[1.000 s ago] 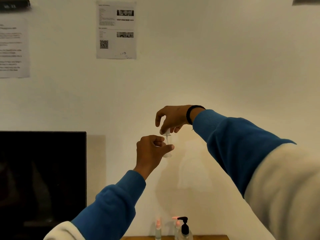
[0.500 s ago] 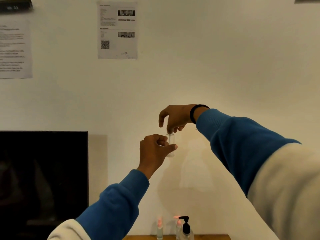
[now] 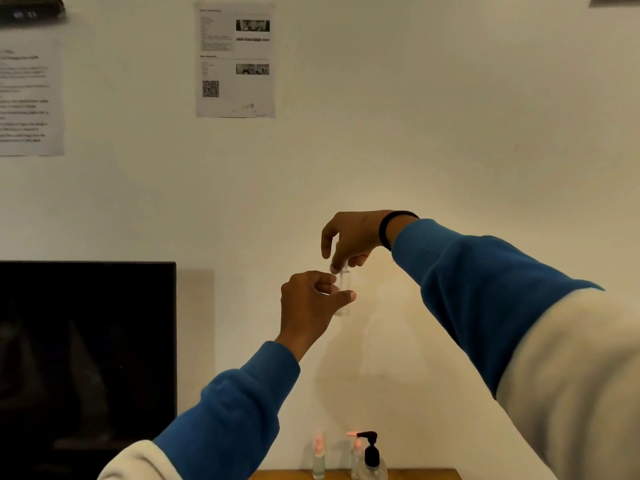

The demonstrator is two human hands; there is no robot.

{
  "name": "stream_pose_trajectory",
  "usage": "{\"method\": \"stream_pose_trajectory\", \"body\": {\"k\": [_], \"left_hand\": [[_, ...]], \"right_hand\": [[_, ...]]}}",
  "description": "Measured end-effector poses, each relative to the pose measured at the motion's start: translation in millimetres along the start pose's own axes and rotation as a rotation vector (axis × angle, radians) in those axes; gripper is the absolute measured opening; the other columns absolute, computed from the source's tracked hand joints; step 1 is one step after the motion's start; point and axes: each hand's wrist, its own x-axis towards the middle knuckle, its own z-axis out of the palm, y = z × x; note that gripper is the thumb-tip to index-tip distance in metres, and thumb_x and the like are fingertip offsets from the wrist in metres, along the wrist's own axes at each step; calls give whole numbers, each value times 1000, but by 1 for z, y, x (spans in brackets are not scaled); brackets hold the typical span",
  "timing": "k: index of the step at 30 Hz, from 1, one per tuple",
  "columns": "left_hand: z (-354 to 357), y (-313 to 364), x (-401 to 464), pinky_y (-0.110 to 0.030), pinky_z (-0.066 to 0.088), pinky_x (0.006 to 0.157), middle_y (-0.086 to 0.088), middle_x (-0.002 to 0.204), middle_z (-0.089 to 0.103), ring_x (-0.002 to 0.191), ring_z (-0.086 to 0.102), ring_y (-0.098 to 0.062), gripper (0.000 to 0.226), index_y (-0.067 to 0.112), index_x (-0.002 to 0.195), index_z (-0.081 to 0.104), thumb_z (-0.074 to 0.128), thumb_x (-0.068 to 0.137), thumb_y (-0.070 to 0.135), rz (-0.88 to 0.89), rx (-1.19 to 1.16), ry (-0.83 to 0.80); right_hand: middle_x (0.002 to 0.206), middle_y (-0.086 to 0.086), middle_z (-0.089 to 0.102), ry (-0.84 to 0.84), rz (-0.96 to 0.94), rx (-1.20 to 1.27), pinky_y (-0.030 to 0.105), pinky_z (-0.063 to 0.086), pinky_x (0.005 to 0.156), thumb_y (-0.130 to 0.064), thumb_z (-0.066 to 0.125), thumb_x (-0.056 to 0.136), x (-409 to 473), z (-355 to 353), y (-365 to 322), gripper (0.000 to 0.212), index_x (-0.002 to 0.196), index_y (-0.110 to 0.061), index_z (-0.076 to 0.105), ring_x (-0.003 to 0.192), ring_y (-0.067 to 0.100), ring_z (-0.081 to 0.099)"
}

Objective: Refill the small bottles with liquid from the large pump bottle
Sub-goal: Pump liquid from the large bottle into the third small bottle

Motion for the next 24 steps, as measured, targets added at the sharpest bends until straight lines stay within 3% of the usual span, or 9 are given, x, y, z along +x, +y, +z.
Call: {"method": "stream_pose_trajectory", "body": {"k": [2,4,7,10,13,15,18,21,24], "left_hand": [[-1,0,0,-3,39,56,14,77,64,70,61,3,44,13,105,74,86,73,41,-13,-9,1],[-2,0,0,-3,41,55,16,76,64,70,61,3,44,14,104,74,87,72,40,-22,-19,-1],[-1,0,-1,-4,40,57,15,76,63,71,61,3,44,13,104,74,87,72,40,-14,-17,0],[0,-4,-2,-6,42,62,12,78,65,72,62,2,45,13,105,74,86,73,41,-16,-24,-2],[0,-6,-3,-12,50,68,8,83,68,74,63,-1,47,13,107,74,85,73,43,-15,-19,4],[0,-5,-2,-10,48,66,8,83,68,73,62,1,46,13,107,74,85,73,42,-12,-16,5],[-1,-1,-1,-4,40,60,11,80,66,72,61,4,45,13,106,74,86,73,40,-9,-28,15],[0,1,0,-3,39,60,12,79,65,71,61,3,45,13,105,74,86,72,41,-12,-23,12],[1,-2,-2,-5,41,61,10,81,67,71,62,0,46,13,106,74,86,72,42,-9,-12,10]], "right_hand": [[82,6,68,47,40,-28,27,59,62,-41,76,82,1,2,0,35,98,-11,65,65,17,66],[71,7,68,98,64,-118,25,55,53,-45,73,84,1,3,1,39,88,-7,64,54,16,63],[69,7,68,63,42,-140,23,52,51,-34,74,86,1,3,1,33,91,-2,69,53,16,59],[74,3,68,6,3,-90,22,54,55,-18,74,85,0,1,0,13,93,-9,70,60,13,62],[86,1,66,-34,-23,-80,26,59,67,-9,72,84,1,2,-3,21,102,-17,70,73,15,64],[88,1,66,-4,-8,-46,27,60,67,-25,76,83,2,4,-2,28,108,-19,66,74,17,66],[78,8,71,96,46,-103,26,58,57,-46,72,84,2,4,-1,40,96,-8,66,59,18,65],[77,12,73,95,41,-146,29,60,62,-35,73,86,3,5,0,34,91,-1,69,57,18,65],[80,6,72,31,1,-101,23,59,60,-21,75,85,0,3,-2,15,90,-7,71,60,13,66]]}}
